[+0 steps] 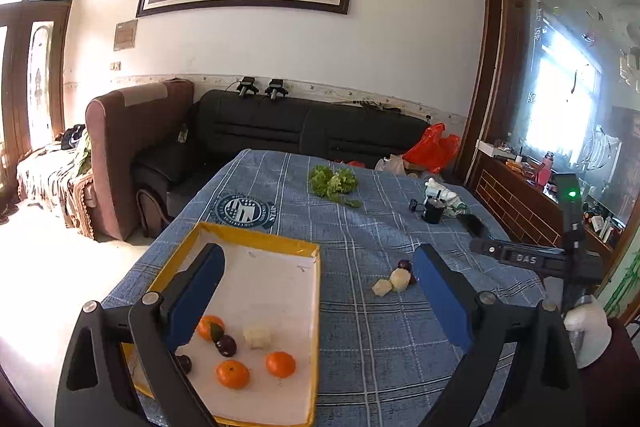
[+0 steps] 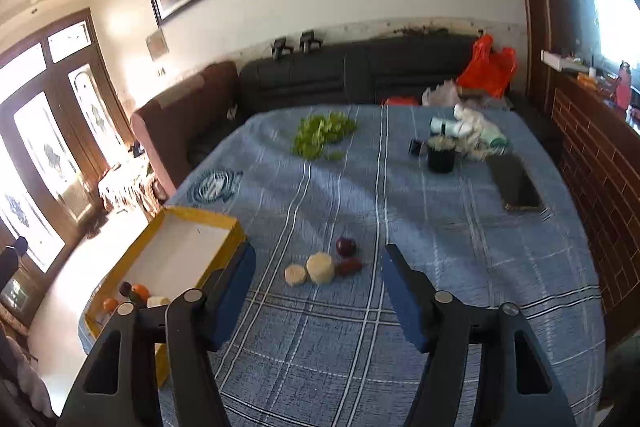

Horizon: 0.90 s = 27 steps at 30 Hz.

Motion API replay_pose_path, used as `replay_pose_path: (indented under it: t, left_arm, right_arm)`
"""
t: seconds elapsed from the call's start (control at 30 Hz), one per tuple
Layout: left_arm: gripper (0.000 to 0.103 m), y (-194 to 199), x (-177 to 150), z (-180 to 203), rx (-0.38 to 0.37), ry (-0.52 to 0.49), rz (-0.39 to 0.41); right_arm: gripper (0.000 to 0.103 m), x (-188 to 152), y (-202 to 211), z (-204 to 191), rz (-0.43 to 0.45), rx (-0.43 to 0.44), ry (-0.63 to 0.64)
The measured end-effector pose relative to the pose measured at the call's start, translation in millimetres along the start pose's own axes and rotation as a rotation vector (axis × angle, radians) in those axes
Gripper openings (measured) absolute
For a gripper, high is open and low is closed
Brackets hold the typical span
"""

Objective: Organize fruits

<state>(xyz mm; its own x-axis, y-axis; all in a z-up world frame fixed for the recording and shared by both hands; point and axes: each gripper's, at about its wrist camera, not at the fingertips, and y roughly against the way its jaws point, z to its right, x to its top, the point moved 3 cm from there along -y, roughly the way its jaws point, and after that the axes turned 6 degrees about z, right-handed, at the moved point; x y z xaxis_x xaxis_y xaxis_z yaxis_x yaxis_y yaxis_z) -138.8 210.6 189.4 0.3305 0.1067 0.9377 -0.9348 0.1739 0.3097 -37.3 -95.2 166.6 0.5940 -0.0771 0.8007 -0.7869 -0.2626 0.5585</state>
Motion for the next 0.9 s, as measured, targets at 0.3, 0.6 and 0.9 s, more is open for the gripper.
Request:
replay_pose_path:
  t: [0.3, 0.6, 0.9]
  left_arm:
    - [0.089, -23, -25, -126, 0.046, 0.190, -0.093]
    - [0.089, -40, -26, -109, 0.072, 0.147, -0.158]
    - [0.089, -80, -49, -12, 0.048, 0.116, -0.249]
  right_arm:
    - [0.054, -27, -154, -23, -0.245, -0.141, 0.038]
    - [0.056, -41, -199, -20, -0.293, -0.233, 0.118]
    - [0.034, -43, -172, 14, -0.207, -0.065, 0.031]
